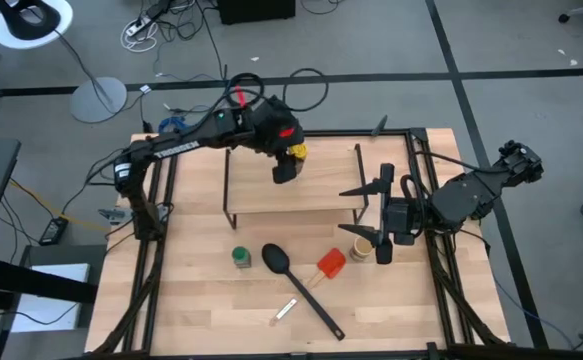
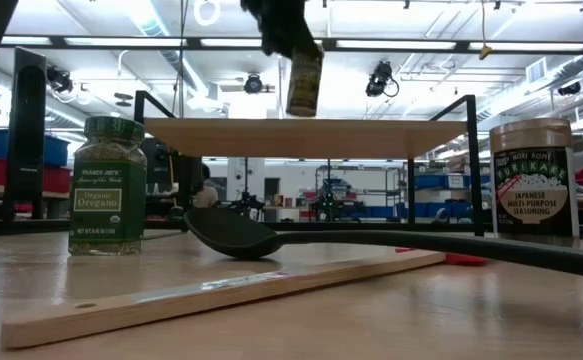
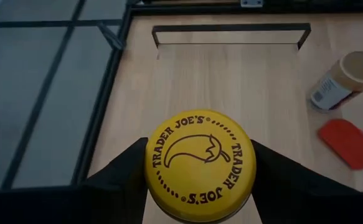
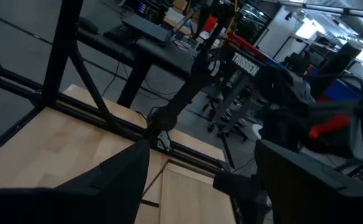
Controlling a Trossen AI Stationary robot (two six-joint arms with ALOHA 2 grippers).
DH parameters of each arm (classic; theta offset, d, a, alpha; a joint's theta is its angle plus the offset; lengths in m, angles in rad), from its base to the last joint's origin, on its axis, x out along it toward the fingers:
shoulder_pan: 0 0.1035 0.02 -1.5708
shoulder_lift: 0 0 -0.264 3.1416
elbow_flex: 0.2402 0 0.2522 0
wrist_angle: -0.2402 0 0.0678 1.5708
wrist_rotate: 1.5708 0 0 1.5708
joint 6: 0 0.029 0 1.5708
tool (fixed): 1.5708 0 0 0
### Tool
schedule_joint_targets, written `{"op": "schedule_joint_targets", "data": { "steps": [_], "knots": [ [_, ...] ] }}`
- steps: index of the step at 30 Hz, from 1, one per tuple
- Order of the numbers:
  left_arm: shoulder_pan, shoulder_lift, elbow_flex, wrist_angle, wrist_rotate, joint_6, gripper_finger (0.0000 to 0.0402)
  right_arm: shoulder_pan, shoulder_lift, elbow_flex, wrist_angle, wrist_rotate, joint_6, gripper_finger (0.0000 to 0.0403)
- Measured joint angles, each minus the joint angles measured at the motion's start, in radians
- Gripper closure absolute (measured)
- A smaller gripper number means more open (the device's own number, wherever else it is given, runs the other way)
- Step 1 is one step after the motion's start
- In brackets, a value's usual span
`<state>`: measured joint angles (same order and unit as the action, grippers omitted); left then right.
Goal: Shelf spices
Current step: Put the yellow seasoning bottle on the shelf
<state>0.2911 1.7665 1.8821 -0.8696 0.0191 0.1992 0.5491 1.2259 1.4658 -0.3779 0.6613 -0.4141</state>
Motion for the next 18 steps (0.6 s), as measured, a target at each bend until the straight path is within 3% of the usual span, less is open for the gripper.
{"op": "schedule_joint_targets", "data": {
  "steps": [7,14,18],
  "knots": [
    [0.075,0.006,-0.118,0.102,0.085,-0.007,0.0184,0.000,0.000,0.000,0.004,0.000,-0.007,0.0112],
    [0.082,0.002,-0.178,0.187,0.104,-0.010,0.0184,0.000,0.000,0.000,0.003,0.001,-0.009,0.0112],
    [0.082,0.002,-0.179,0.194,0.096,-0.024,0.0146,0.000,0.000,0.000,0.003,0.001,-0.009,0.0112]
  ]
}}
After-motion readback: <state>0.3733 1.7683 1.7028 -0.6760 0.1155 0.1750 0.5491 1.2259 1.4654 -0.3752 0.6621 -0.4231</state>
